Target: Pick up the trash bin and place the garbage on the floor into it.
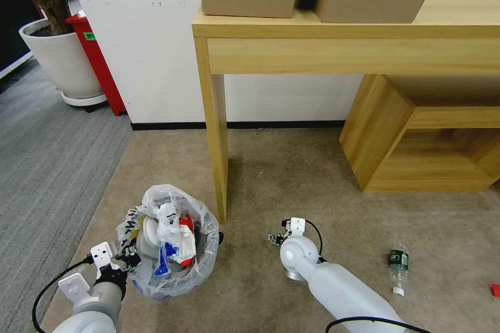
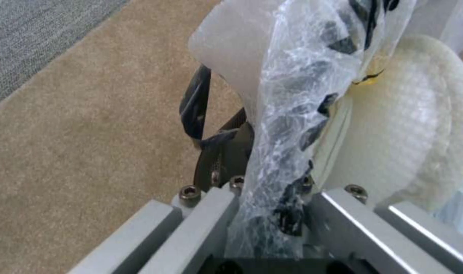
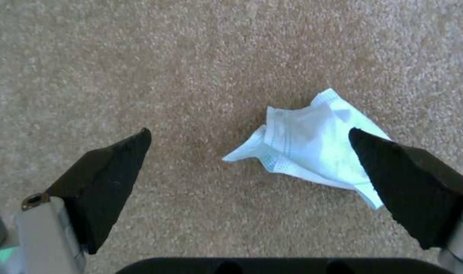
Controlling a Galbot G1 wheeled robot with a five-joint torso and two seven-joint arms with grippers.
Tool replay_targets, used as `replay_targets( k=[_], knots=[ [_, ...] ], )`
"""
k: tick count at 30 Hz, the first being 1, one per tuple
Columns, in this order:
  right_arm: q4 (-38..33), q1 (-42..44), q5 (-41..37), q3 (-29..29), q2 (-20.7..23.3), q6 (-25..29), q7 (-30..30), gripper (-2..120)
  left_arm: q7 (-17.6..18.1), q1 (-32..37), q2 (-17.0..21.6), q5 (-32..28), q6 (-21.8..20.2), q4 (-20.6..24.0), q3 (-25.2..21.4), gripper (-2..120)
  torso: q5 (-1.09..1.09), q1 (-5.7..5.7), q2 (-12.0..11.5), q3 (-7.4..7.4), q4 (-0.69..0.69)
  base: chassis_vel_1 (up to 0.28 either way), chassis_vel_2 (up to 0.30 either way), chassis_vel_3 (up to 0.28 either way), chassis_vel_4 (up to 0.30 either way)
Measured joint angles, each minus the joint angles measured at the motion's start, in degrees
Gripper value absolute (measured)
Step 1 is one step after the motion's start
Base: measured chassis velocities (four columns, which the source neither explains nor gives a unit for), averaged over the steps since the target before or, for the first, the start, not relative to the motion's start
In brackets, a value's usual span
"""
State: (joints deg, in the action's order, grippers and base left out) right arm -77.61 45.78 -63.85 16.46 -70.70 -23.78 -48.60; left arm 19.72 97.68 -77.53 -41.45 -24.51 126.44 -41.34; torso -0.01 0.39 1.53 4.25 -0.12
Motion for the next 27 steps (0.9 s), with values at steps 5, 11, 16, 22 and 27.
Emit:
replay_targets(
  k=[5,11,16,22,27],
  knots=[
    [2.13,0.01,1.68,0.19,-0.48,0.46,0.80,98,0.00,-0.08,0.00,-0.04,0.12,-0.12,-0.03,0,0.00,0.00,0.00,-0.01,-0.01,0.000,0.000,0.000,0.000],
    [5.28,-0.47,3.17,0.47,-1.43,0.94,1.58,97,0.00,0.27,0.16,-0.18,0.40,0.05,-0.13,0,0.00,0.00,0.00,0.00,0.00,0.000,0.000,0.000,0.000],
    [7.09,-0.67,4.11,0.91,-2.12,1.20,2.01,96,-0.04,0.48,0.34,-0.30,0.50,0.33,-0.20,0,0.01,0.00,0.00,0.00,0.00,0.000,0.000,0.000,0.000],
    [8.14,-0.34,5.23,1.20,-2.57,1.91,2.14,90,-0.05,0.20,0.46,-0.42,0.75,0.18,-0.21,0,0.01,0.00,0.00,-0.01,0.00,0.000,0.000,0.000,0.000],
    [8.80,-0.12,6.07,1.22,-2.72,2.50,2.29,74,-0.05,0.06,0.65,-0.45,0.96,-0.20,-0.21,0,0.01,0.00,0.00,0.00,0.00,0.000,0.000,0.000,0.000]
  ],
)
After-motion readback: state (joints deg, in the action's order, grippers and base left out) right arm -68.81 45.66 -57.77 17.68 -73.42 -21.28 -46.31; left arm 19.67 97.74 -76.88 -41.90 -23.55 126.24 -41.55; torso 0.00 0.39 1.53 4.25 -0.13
